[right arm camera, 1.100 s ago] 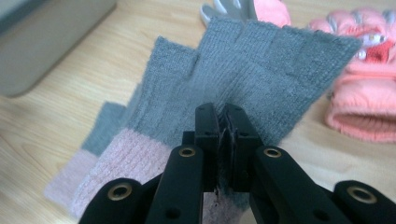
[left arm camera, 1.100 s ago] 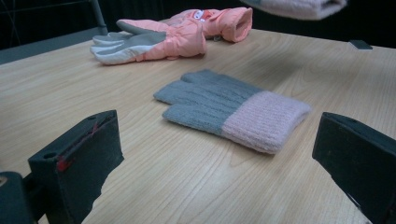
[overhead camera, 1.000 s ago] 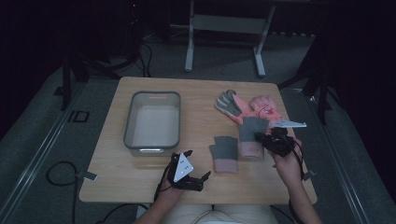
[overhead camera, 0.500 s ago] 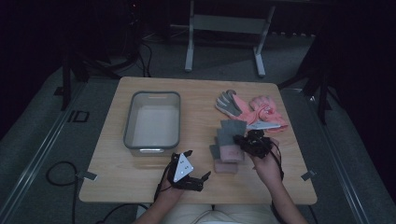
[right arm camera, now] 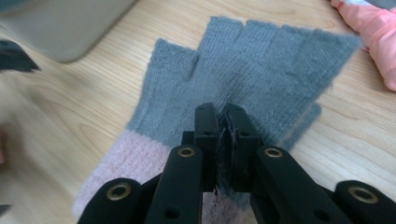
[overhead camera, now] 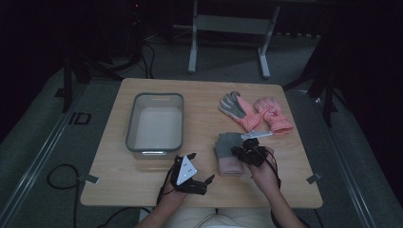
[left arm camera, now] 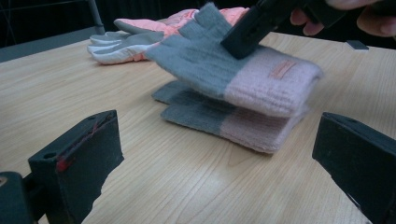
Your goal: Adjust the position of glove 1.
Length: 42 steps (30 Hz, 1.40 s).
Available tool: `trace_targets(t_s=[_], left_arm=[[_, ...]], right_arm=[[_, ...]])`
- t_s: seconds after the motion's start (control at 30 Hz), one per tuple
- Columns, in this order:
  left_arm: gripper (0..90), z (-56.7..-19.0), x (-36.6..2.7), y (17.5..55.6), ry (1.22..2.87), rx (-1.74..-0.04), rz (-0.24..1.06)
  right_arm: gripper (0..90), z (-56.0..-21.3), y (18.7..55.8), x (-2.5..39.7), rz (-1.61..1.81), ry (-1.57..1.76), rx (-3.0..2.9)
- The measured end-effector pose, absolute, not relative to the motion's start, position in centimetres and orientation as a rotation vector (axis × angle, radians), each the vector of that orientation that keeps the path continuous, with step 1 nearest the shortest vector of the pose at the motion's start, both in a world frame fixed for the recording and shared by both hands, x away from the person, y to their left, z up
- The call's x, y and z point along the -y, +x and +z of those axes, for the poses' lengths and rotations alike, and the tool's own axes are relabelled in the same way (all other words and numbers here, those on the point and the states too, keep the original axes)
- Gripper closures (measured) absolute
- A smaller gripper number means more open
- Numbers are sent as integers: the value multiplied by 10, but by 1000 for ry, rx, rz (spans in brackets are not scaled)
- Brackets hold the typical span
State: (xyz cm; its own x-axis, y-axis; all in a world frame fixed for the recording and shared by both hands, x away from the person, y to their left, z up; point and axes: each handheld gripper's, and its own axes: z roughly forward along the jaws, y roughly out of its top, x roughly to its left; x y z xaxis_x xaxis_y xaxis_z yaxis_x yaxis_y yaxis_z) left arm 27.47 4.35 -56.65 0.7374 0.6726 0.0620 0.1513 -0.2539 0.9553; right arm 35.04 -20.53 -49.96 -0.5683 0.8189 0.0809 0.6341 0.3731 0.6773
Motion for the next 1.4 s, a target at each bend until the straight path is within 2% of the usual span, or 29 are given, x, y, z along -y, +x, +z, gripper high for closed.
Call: trace_targets(t_s=[0.67,0.93,1.1,1.23,1.4], left_arm=[[7,-566,-43,275,1799,-646,560],[7,-566,-43,276,1807,-643,544],[7,-566,-46,279,1810,-580,443],[7,-566,-42,279,1818,-611,471],[7,-560,-36,278,1828,-570,557]], right_arm=[[830,-529,358,208,978,1375,-2379],[782,-537,360,208,983,1372,-2391],[742,-539,359,209,986,1340,-2392],[708,-538,359,211,992,1324,-2401],[654,-516,355,219,1001,1238,-2394]])
